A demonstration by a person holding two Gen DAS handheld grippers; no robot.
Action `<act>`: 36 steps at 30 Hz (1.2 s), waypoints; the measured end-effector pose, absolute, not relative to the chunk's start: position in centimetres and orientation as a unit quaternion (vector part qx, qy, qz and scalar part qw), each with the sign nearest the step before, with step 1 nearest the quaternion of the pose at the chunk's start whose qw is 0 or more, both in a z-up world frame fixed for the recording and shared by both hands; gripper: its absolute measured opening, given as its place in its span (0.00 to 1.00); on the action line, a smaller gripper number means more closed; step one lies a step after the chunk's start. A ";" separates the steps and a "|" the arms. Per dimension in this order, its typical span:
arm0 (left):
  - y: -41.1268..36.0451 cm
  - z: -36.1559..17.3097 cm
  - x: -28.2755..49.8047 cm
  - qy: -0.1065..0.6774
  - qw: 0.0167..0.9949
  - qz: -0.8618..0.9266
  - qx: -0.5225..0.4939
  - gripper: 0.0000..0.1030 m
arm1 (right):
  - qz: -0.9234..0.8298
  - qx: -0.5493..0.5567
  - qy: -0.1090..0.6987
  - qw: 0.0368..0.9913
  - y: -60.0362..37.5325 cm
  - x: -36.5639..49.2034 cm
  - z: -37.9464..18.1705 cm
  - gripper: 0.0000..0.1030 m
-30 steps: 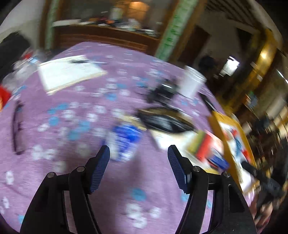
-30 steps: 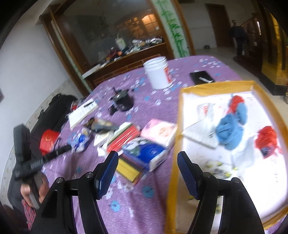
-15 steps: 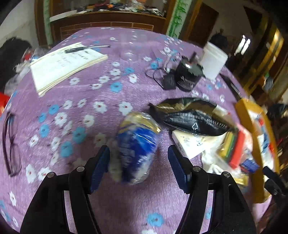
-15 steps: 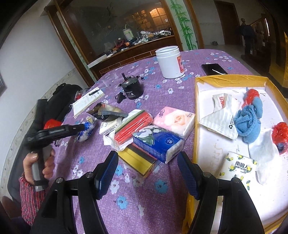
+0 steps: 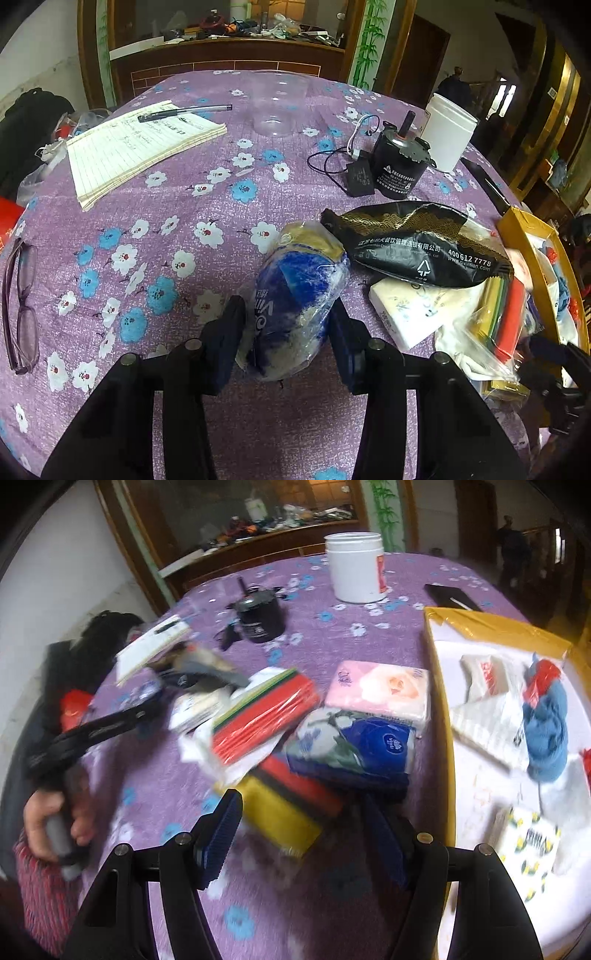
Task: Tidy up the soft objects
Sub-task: 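Grasp the blue-and-white wrapped bottle with the left gripper, then grasp the striped sponge pack with the right gripper while the left gripper lifts the bottle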
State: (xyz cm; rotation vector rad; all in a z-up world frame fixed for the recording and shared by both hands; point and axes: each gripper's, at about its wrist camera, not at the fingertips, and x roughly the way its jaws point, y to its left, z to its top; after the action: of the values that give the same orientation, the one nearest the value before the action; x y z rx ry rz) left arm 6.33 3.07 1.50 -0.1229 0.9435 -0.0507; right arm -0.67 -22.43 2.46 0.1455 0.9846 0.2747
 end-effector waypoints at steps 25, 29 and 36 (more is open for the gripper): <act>2.6 2.1 5.5 0.428 0.902 -0.027 -0.041 0.41 | 0.206 -0.071 0.464 0.858 -16.2 -2.4 1.1 0.45; 2.3 3.3 4.1 0.403 0.913 -0.042 -0.047 0.41 | 0.202 -0.052 0.429 0.879 -17.0 -3.6 1.4 0.43; 0.3 4.5 -0.2 0.379 0.922 -0.061 -0.048 0.41 | 0.225 0.003 0.335 0.915 -19.0 -5.8 3.9 0.43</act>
State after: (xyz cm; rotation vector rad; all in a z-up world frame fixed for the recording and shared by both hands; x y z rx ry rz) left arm -0.15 0.27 4.45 -0.0977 0.7780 -0.1243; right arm -5.82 -18.97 3.95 0.0066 0.6895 0.4633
